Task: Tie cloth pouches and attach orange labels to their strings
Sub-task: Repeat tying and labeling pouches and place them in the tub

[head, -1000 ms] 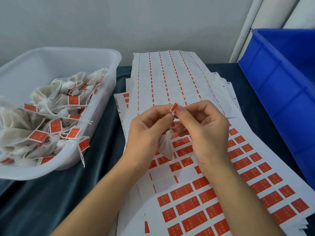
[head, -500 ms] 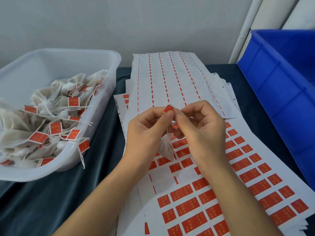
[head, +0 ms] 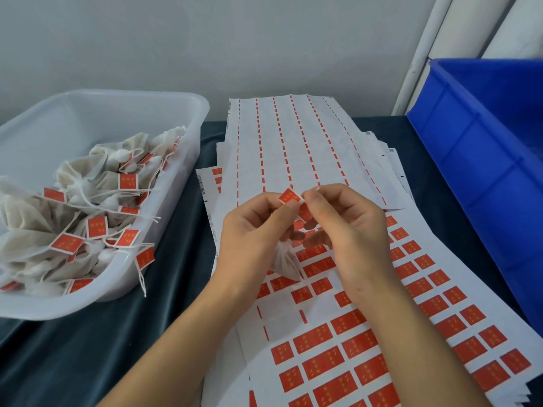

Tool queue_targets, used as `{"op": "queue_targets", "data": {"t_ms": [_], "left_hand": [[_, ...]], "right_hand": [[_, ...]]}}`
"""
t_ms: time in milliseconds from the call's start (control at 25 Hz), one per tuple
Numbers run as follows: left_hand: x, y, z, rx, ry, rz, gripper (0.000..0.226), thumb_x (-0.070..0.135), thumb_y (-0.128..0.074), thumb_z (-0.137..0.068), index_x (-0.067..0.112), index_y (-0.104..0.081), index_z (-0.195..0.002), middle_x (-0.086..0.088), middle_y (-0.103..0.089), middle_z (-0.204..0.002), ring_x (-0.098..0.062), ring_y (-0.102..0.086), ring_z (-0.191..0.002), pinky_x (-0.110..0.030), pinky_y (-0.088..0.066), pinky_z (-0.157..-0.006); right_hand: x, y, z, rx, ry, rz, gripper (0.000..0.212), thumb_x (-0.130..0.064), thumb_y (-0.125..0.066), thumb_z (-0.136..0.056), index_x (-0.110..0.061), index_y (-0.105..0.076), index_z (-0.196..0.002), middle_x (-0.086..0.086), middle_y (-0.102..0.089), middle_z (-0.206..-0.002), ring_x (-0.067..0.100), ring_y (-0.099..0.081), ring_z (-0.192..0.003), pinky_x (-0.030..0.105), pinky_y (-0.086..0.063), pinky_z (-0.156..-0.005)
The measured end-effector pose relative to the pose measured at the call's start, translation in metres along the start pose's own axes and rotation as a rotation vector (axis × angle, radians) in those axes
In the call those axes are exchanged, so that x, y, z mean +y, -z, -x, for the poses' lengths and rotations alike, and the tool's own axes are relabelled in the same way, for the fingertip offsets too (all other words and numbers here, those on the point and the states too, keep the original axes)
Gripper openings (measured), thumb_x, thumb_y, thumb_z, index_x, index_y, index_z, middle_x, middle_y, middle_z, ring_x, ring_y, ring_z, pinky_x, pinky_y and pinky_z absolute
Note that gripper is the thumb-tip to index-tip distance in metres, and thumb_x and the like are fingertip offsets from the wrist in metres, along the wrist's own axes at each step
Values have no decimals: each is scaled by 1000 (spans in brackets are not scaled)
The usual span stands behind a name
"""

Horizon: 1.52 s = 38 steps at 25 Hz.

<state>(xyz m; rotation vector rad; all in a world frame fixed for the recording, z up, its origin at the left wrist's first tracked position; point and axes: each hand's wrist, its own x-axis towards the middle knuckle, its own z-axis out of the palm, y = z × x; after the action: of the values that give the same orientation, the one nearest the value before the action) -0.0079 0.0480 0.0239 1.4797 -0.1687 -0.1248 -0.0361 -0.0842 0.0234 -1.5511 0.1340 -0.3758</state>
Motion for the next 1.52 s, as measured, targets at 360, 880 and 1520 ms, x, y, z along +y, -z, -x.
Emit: {"op": "queue_targets", "data": {"t_ms": [360, 880, 1520], "left_hand": [[5, -3, 2, 24, -14, -48, 18, 24, -70, -98, 19, -79, -83, -1, -80, -87, -20, -75, -74, -27, -63, -71], [5, -2, 1, 37, 9, -81, 24, 25, -68, -100, 23, -80, -80, 1, -75, -74, -10, -71, -65, -17, -56, -64], [-1, -3, 4, 101, 5, -107, 17, 31, -70, -99, 32, -63, -114, -5, -74, -73, -16, -71, -60, -20, -58, -56]], "right_hand": [[0, 4, -1, -27, 0, 18, 19, -39, -65, -94, -24, -76, -97, -6, -77, -89, 15, -74, -89, 24, -61, -67], [0, 5, -2, -27, 17, 178, 27, -55, -64, -84, -36, -75, -100, -19, -74, -95, 9, -72, -96, 35, -64, -77], [7, 3, -2, 49, -30, 213, 12, -46, -66, -91, -37, -73, -91, -24, -74, -86, -3, -70, -88, 11, -56, -63]]}}
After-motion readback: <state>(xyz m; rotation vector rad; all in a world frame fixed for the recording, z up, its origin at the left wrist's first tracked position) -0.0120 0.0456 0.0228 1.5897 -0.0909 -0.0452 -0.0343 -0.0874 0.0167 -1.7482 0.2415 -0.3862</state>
